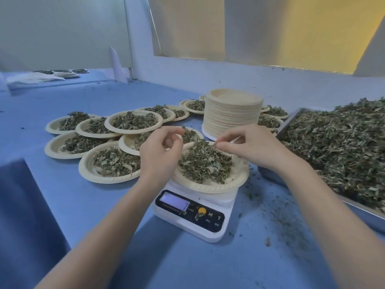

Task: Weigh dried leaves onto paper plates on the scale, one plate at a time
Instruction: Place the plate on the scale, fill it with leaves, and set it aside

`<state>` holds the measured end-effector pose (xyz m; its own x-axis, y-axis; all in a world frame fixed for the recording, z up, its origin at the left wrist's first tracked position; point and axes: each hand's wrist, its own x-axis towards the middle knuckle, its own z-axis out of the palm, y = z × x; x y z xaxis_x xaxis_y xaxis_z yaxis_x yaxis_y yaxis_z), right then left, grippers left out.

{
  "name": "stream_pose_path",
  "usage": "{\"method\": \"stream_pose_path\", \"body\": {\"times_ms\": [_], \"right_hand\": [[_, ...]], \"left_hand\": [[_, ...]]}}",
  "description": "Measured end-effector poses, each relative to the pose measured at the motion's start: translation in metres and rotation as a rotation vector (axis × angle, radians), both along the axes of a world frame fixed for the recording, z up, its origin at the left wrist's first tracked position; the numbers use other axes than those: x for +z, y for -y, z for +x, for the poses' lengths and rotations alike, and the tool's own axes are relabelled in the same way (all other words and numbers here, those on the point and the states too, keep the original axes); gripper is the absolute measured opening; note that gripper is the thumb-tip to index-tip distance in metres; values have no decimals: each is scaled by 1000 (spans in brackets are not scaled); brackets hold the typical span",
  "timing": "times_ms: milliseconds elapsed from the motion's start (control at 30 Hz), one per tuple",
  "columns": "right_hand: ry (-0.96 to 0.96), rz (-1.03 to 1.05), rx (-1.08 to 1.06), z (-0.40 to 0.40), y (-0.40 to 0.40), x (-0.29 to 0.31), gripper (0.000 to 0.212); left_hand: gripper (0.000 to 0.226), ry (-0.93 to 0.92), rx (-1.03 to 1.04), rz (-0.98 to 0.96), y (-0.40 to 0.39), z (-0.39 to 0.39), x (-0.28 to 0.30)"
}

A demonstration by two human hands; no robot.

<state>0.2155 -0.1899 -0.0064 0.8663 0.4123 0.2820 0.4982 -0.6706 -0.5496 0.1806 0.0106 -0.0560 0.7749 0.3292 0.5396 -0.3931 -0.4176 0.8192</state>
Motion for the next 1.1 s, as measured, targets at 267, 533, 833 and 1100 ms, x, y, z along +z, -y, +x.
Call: {"method": "stream_pose_path", "body": {"times_ms": [267, 533, 833, 1100], "right_hand": [[-113, -73, 15, -4, 9, 3, 30], [-308, -365, -14, -7, 18, 6, 127], [-439, -348, 116, -4, 27, -6, 135], [-398, -263, 139, -3, 34, -4, 137]], "left_hand": [[25, 58, 84, -152, -8, -7, -21], [20, -318, -33, -34, -23, -12, -28], [35, -348, 51, 110, -11, -18, -22], [41, -362, 76, 190, -6, -18, -12]]}}
